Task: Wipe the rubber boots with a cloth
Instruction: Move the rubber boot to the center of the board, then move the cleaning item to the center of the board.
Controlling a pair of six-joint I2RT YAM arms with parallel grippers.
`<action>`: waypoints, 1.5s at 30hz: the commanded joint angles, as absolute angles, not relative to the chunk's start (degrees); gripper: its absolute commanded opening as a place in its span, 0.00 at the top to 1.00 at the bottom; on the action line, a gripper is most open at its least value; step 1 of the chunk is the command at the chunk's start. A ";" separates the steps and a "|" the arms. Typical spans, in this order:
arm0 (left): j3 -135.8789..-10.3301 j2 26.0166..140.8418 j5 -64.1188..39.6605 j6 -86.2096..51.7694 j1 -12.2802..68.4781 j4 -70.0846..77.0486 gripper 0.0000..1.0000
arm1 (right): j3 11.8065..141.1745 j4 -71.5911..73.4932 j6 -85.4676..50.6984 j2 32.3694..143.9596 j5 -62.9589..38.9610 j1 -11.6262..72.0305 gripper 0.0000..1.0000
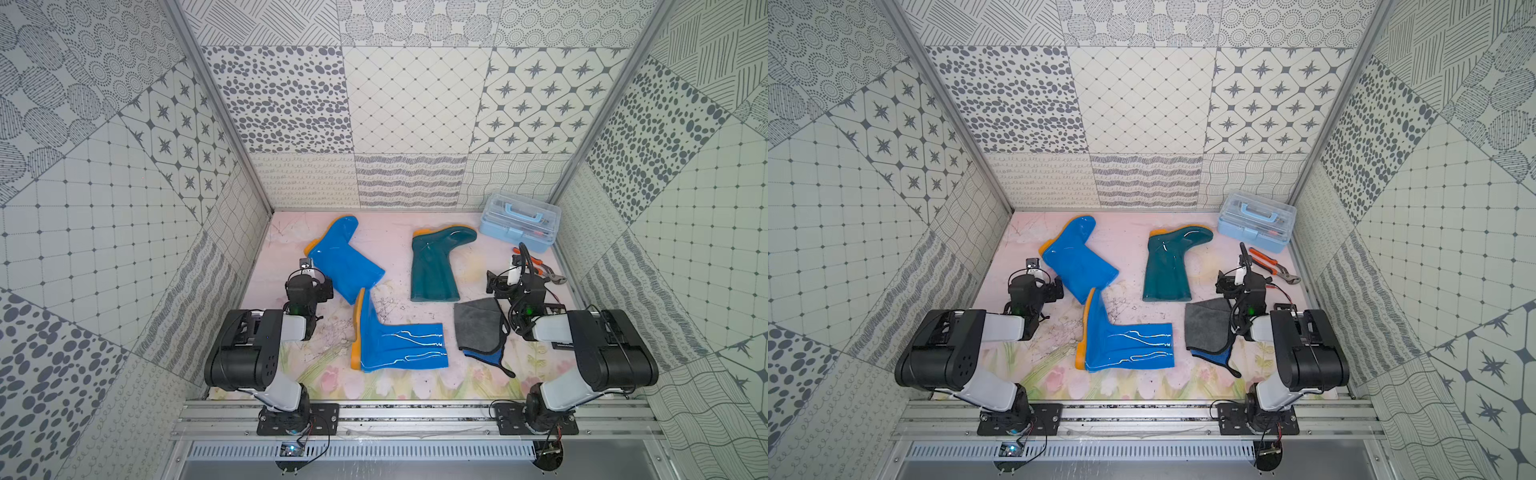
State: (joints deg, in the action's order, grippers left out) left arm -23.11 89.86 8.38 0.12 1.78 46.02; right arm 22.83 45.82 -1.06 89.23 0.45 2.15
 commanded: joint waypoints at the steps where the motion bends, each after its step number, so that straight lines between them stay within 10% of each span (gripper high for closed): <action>1: -23.56 90.08 9.33 -0.36 1.85 48.19 0.03 | 23.92 47.36 -1.22 89.06 0.55 2.03 0.02; 37: -23.77 89.35 9.58 0.19 2.09 48.19 0.03 | 23.69 47.66 -1.14 88.87 0.80 2.09 0.02; 45: -44.33 72.64 15.20 -10.85 4.13 0.58 0.03 | 29.47 26.14 -6.69 74.19 7.23 2.02 0.02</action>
State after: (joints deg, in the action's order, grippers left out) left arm -34.92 79.75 11.33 -2.07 3.66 28.34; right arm 24.80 34.74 -3.40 79.33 4.60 2.15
